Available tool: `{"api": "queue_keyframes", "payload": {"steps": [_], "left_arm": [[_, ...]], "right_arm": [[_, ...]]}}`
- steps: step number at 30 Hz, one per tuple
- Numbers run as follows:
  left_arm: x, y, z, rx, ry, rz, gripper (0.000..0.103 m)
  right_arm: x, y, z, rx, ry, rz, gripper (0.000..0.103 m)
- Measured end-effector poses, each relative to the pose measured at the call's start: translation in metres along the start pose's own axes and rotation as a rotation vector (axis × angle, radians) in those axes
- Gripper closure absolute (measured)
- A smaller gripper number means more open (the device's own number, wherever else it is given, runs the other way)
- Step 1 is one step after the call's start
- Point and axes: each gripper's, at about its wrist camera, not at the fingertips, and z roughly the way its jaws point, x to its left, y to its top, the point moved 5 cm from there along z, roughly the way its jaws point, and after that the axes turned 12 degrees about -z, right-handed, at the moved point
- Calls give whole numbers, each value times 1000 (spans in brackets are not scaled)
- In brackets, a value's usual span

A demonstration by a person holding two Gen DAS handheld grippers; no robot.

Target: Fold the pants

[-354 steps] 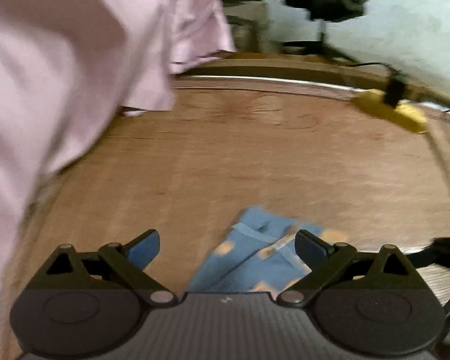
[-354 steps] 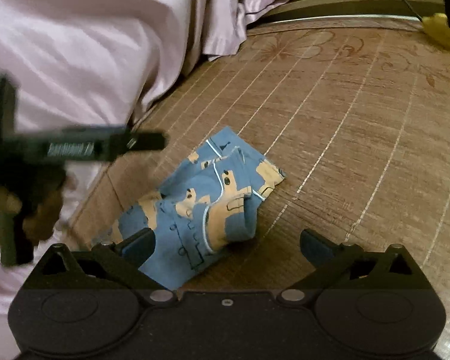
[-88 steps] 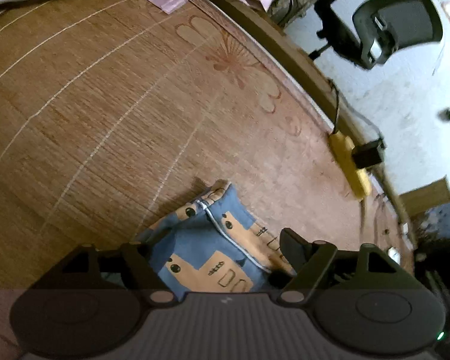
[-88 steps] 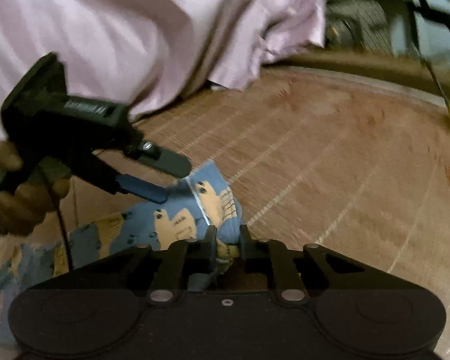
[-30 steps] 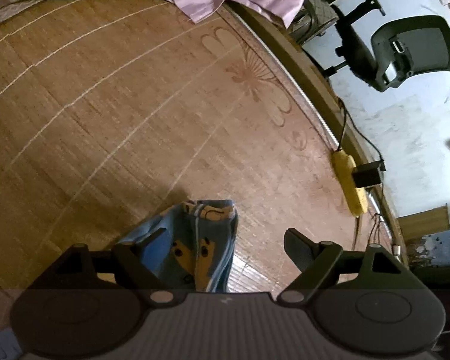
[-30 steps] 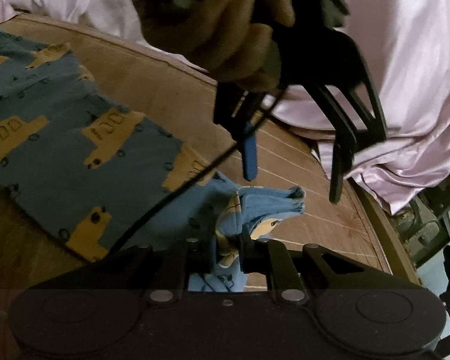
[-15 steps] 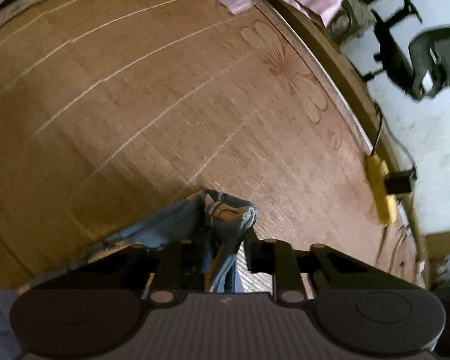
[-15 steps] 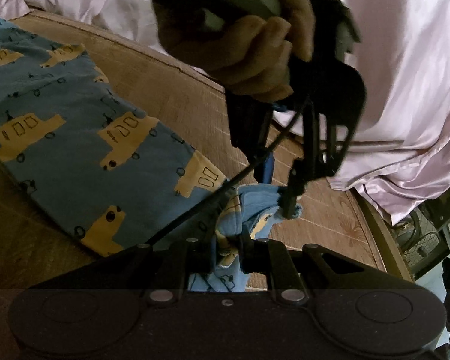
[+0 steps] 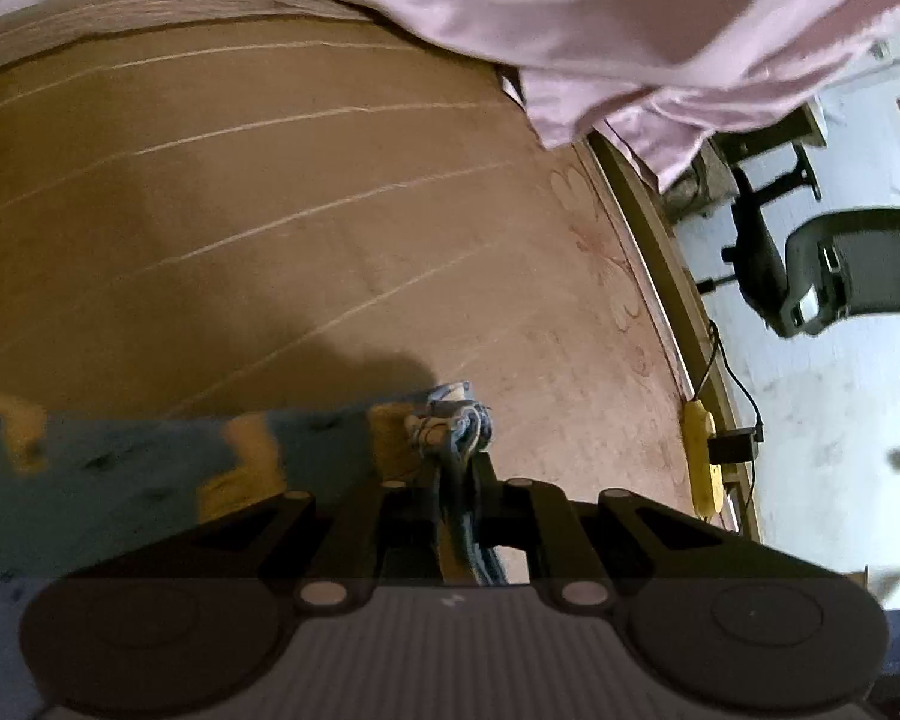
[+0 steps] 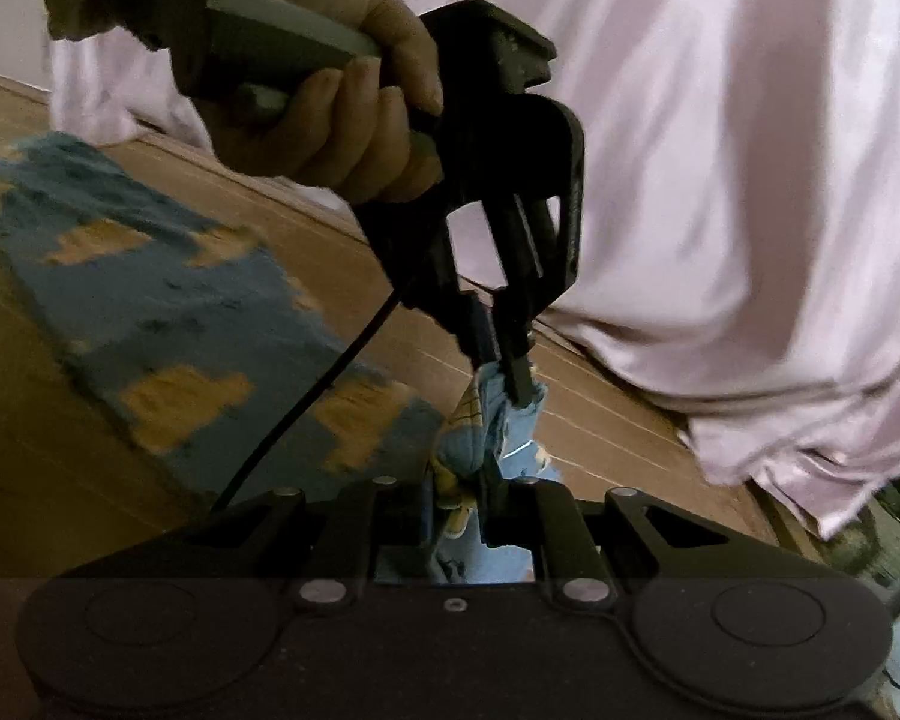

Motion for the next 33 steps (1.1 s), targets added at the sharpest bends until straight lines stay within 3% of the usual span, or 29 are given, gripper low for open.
{"api": "queue_keyframes", "payload": {"steps": [8, 10, 11, 12, 13, 14, 15, 19, 22, 23, 24, 25, 26, 27, 33], "left_arm": [[68, -5, -22, -68, 46, -104, 92], [76, -5, -21, -83, 45, -106, 92], [79, -5, -20, -81, 35, -101, 92], [81, -6, -21, -84, 36, -104, 88], [83, -8, -21, -86, 42, -105, 86], [85, -10, -22, -79, 47, -98, 76], [85, -12, -20, -69, 59, -87, 63], [79, -20, -15, -55, 89, -42, 50], [72, -24, -8, -57, 108, -38, 46], [71, -24, -8, -67, 115, -36, 47], [70, -24, -7, -84, 129, -43, 54], [70, -24, -6, -99, 146, -54, 61], [71, -24, -6, -114, 173, -66, 76], [72, -23, -5, -125, 200, -82, 81], [72, -33, -9, -174, 179, -128, 92]], "right_arm": [[43, 13, 14, -18, 124, 2, 85], [51, 11, 15, -22, 143, -8, 78], [55, 9, 15, -19, 153, -11, 70], [57, 8, 14, -17, 159, -10, 65], [58, 7, 14, -19, 160, -5, 53], [58, 6, 13, -24, 158, 2, 44], [58, 5, 12, -31, 150, 6, 42], [54, 2, 14, -37, 125, 39, 41], [50, 1, 20, -40, 96, 90, 44], [50, 2, 23, -37, 91, 105, 53], [51, 4, 25, -30, 98, 120, 59], [53, 5, 26, -23, 104, 125, 72], [55, 6, 25, -19, 106, 122, 78], [57, 6, 24, -14, 101, 119, 79], [56, 8, 15, -9, 83, 164, 91]]}}
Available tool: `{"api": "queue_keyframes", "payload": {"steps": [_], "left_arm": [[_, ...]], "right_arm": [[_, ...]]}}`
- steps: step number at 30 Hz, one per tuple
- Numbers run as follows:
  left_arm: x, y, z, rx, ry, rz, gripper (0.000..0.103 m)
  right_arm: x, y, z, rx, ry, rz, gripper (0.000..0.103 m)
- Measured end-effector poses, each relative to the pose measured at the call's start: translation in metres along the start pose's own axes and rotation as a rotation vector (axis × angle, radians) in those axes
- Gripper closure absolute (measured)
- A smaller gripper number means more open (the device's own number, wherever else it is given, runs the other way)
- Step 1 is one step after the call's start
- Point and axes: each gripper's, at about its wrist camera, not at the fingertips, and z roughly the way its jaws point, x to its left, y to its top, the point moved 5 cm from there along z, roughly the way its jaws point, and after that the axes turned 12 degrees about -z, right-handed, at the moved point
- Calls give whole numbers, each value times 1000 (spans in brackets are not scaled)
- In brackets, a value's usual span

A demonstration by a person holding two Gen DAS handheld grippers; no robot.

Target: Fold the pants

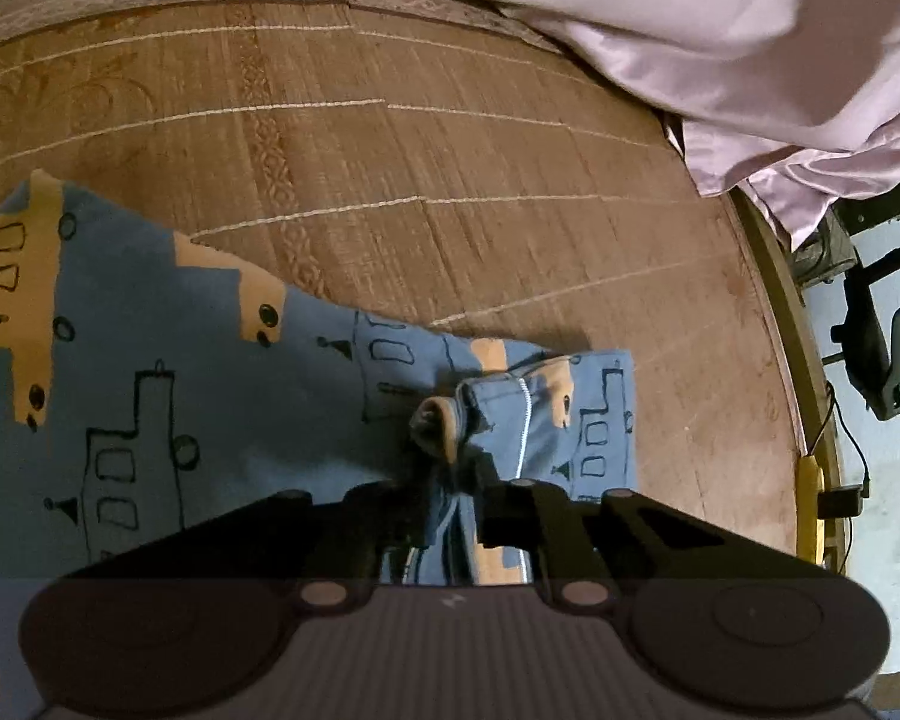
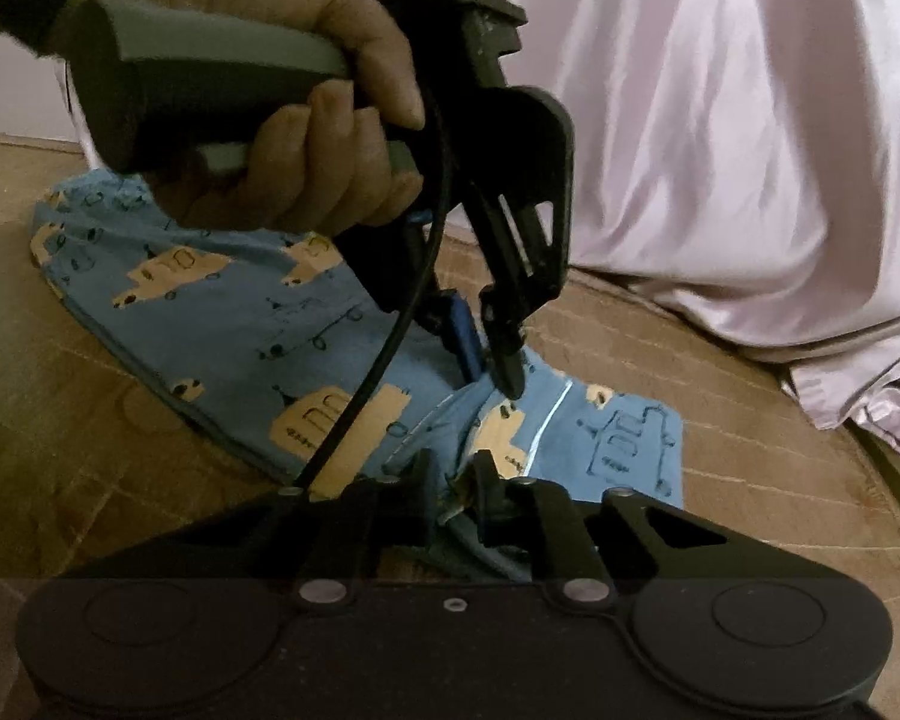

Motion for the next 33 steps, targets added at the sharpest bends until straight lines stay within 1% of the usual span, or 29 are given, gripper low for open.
{"api": "queue_keyframes", "payload": {"steps": [4, 7, 12, 20, 27, 33], "left_arm": [[2, -3, -12, -20, -23, 24, 93], [4, -1, -19, -27, -37, 16, 93], [10, -1, -28, -36, -40, -9, 93], [24, 0, -51, -45, -62, -1, 93], [34, 1, -71, -63, -41, 78, 94], [58, 8, -95, -64, -49, 50, 94]], "right_arm": [[-5, 1, -5, -13, -21, 19, 93], [-5, 5, -8, -32, -18, 12, 93], [-4, 10, -15, -70, -2, 0, 93], [7, 24, -23, -101, 31, -24, 93], [23, 40, -19, -82, 95, -9, 93], [34, 61, -20, -104, 132, 22, 93]]}}
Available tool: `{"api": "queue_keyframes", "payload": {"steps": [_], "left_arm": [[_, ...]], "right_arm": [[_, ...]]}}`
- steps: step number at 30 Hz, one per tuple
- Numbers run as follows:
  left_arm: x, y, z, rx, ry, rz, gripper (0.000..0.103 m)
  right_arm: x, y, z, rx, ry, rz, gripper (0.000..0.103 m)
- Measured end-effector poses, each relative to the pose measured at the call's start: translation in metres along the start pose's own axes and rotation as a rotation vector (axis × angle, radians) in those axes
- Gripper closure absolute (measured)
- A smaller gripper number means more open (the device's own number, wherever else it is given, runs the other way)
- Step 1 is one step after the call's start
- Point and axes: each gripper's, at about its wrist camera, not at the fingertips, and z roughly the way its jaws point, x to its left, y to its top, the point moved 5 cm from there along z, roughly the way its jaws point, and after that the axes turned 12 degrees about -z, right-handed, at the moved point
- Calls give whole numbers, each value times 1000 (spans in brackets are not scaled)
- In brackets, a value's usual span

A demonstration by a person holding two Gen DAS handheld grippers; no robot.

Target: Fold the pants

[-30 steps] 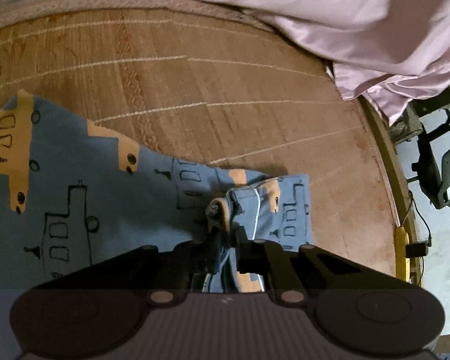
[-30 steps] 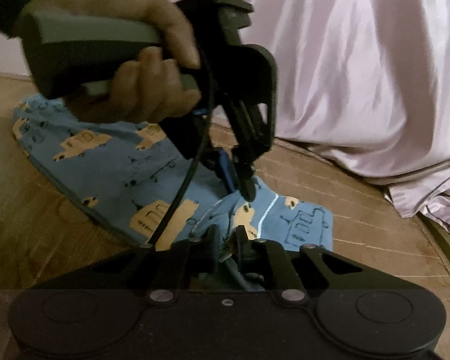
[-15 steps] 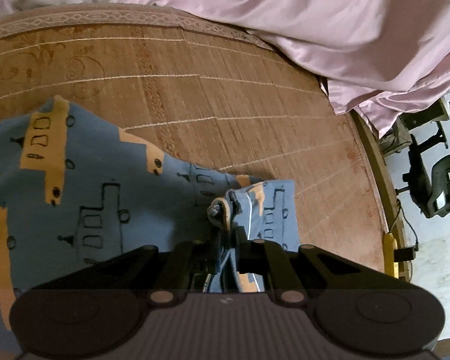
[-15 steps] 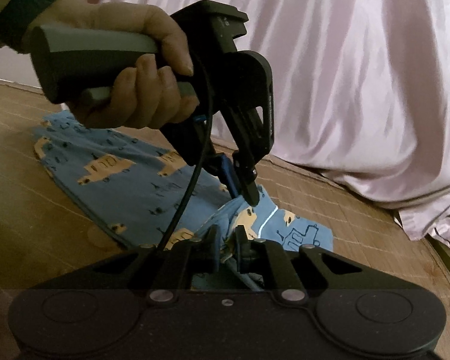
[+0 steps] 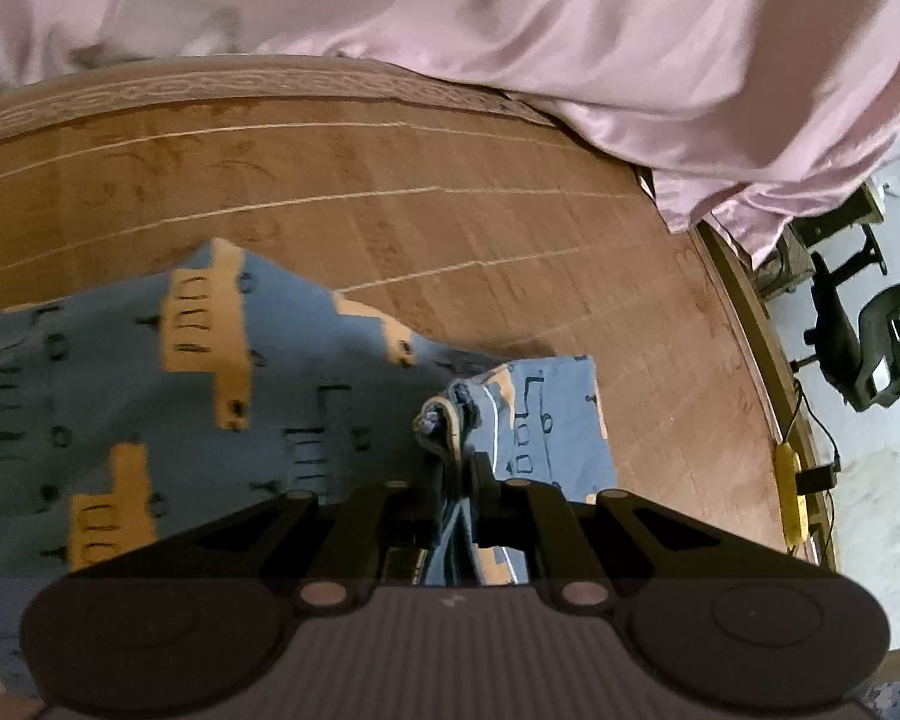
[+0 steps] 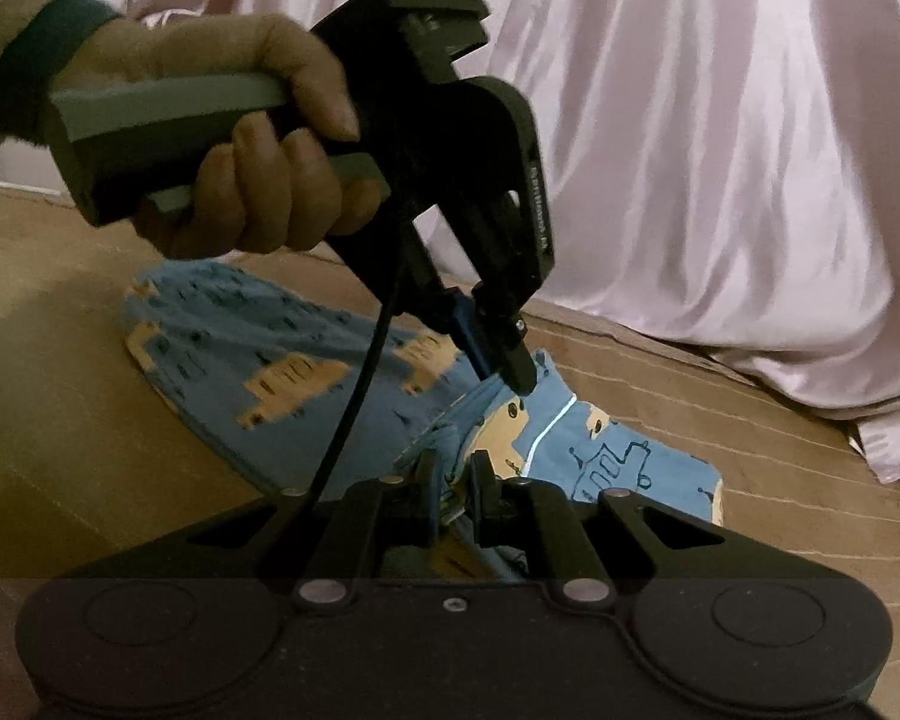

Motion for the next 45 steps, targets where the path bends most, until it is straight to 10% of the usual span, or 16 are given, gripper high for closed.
{"api": "queue_keyframes", "payload": {"steps": [30, 34, 36, 39, 45], "left_arm": [[70, 4, -39, 17, 329, 97, 91], [74, -1, -42, -11, 405, 106, 85], [74, -5, -50, -38, 400, 104, 65], [72, -13, -63, -94, 359, 64, 41], [59, -46, -58, -163, 379, 98, 38]], "right_arm": [[73, 36, 46, 10, 246, 5, 92], [71, 32, 40, -11, 277, 10, 72], [63, 33, 30, -41, 278, 12, 56], [43, 29, 16, -35, 188, -10, 41], [-22, -4, 13, 135, -118, 34, 28]]}}
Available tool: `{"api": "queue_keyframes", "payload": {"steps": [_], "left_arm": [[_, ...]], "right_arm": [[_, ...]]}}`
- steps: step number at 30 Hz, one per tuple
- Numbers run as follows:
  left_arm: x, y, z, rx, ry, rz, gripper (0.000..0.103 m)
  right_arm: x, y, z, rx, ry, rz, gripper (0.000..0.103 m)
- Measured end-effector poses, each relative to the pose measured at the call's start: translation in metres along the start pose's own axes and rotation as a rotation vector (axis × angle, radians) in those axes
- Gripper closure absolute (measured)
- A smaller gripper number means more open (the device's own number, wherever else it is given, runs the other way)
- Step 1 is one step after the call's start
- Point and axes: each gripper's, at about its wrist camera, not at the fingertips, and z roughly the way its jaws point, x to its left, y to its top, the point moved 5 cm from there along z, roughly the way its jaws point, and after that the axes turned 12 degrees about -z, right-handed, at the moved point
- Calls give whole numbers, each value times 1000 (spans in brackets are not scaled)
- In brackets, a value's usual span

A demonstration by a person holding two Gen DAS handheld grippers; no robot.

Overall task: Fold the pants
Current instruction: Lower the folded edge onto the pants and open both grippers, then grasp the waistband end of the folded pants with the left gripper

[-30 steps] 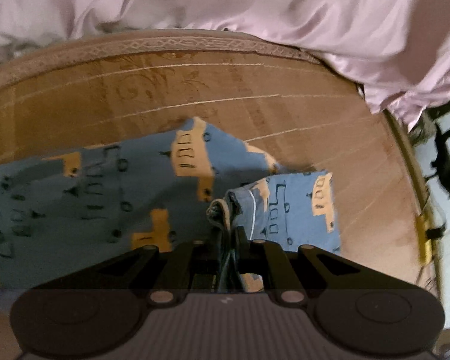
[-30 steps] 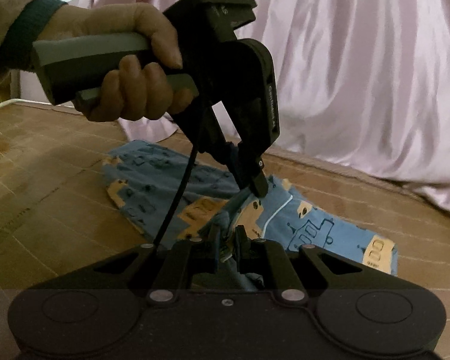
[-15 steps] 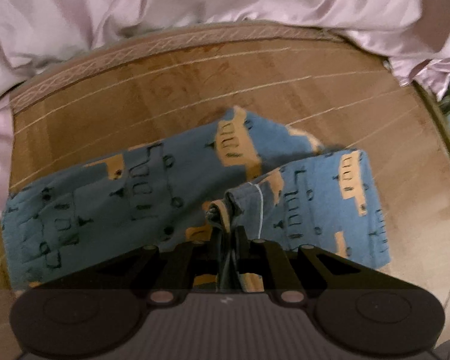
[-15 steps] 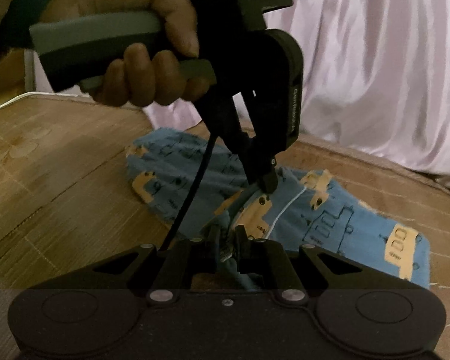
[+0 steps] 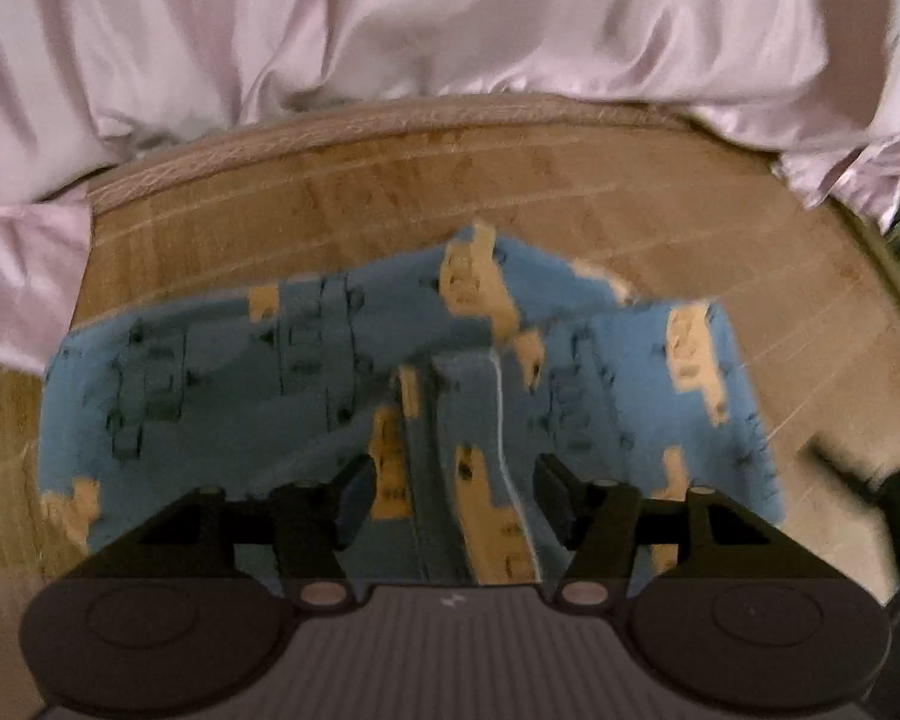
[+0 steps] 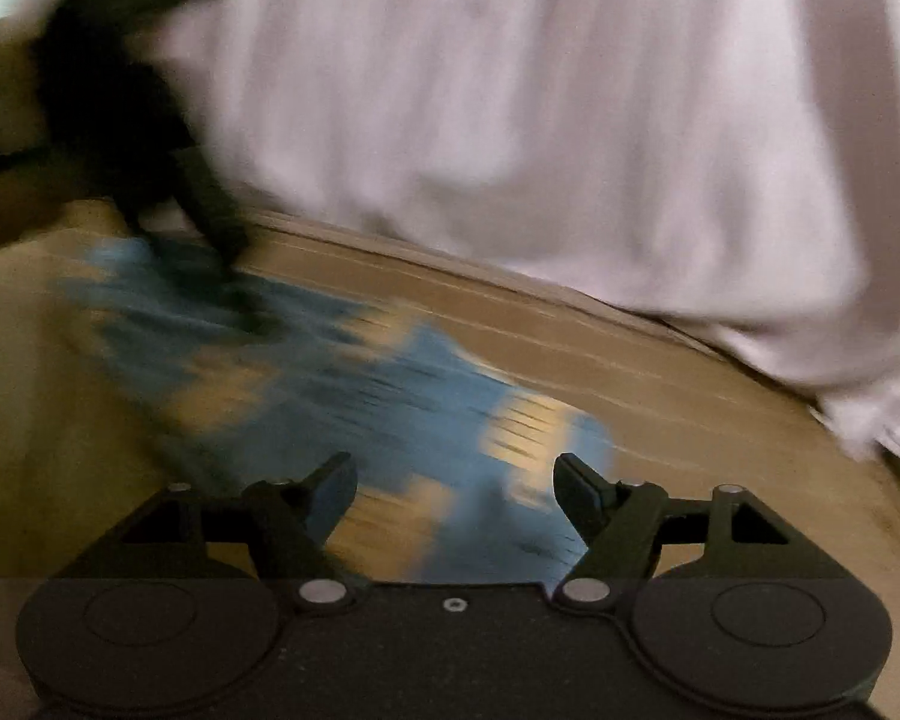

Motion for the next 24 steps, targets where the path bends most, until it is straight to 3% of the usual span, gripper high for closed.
{"api": "queue_keyframes", "payload": {"steps": [3, 5, 9, 12, 13, 14, 16, 18, 21, 24], "left_arm": [[-4, -14, 17, 44, 147, 24, 38], [0, -18, 25, 39, 192, 33, 34], [12, -16, 24, 25, 200, -9, 18], [27, -18, 17, 21, 180, -76, 18], [32, -19, 13, 12, 175, -104, 18], [40, -18, 8, -8, 161, -139, 16], [55, -19, -1, -64, 133, -206, 9], [76, -22, -16, -193, 118, -286, 1], [112, -32, -31, -363, 189, -425, 0], [153, -43, -32, -383, 229, -577, 0]], "right_arm": [[-25, -23, 18, 103, -22, 73, 21], [-31, -41, 33, 178, -62, 62, 21], [-38, -45, 32, 180, -114, 62, 19], [-32, -36, 27, 125, -153, 7, 14], [-29, -31, 24, 85, -139, 12, 6], [-26, -26, 21, 52, -120, 20, 1], [-12, -18, 14, -4, -62, 19, 1], [3, -12, 15, -14, -10, -14, 1], [24, -6, 19, -32, 32, -63, 1], [40, 4, 19, -73, 54, -76, 1]]}}
